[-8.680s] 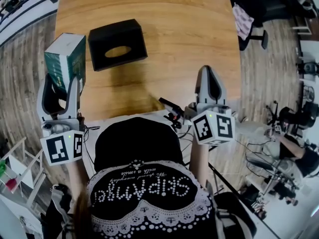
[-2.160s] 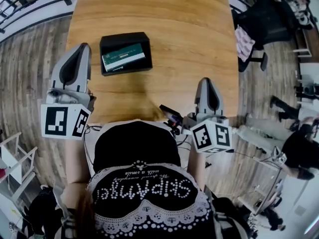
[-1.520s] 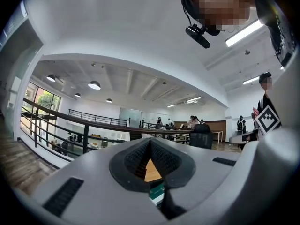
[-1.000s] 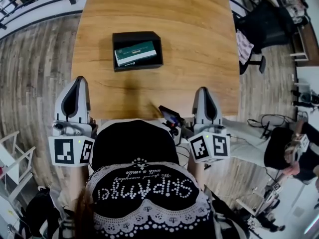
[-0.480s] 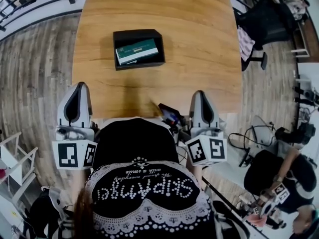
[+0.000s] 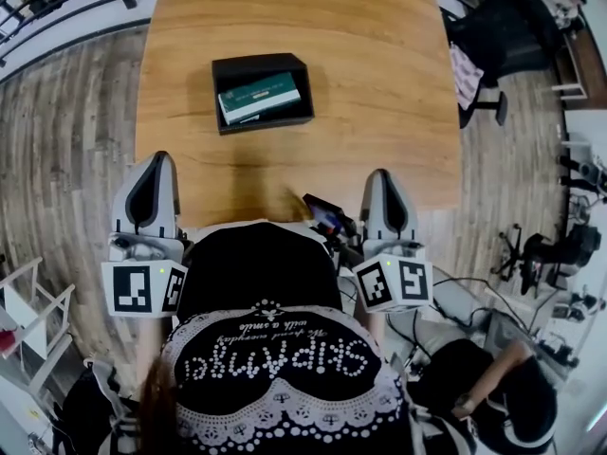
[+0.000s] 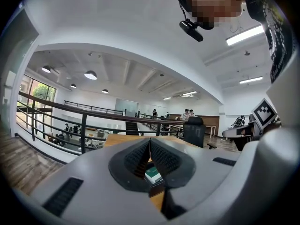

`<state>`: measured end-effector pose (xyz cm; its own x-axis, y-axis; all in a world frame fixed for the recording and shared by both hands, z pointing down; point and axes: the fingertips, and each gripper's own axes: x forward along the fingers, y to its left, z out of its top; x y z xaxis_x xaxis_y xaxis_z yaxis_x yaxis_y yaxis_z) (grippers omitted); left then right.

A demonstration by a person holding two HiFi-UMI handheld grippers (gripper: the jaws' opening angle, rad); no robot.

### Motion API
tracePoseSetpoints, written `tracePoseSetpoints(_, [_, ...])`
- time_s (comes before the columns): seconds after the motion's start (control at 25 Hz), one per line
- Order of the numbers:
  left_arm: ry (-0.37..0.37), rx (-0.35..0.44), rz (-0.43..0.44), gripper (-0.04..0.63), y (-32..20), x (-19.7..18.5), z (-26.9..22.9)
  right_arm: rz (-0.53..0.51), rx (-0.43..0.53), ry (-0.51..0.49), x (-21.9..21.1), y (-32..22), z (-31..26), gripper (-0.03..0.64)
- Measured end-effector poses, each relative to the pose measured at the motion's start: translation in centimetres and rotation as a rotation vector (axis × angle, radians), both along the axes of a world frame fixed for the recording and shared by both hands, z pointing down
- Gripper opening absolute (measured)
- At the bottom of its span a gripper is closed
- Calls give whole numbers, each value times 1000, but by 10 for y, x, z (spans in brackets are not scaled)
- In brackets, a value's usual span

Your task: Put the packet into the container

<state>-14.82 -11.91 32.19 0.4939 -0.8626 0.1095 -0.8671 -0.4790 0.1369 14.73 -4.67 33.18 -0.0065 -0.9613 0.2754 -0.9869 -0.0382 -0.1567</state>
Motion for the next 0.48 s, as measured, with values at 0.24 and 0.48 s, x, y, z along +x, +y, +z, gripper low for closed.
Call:
tracePoseSetpoints(0.24, [14,-3,11,34,-3,4,1,0,-4,7,-2,-2,-3,41])
tracePoseSetpoints(0.48, [39,-10,22,34,-6,9,0,-11,-4,17,-4,-5,-7,41])
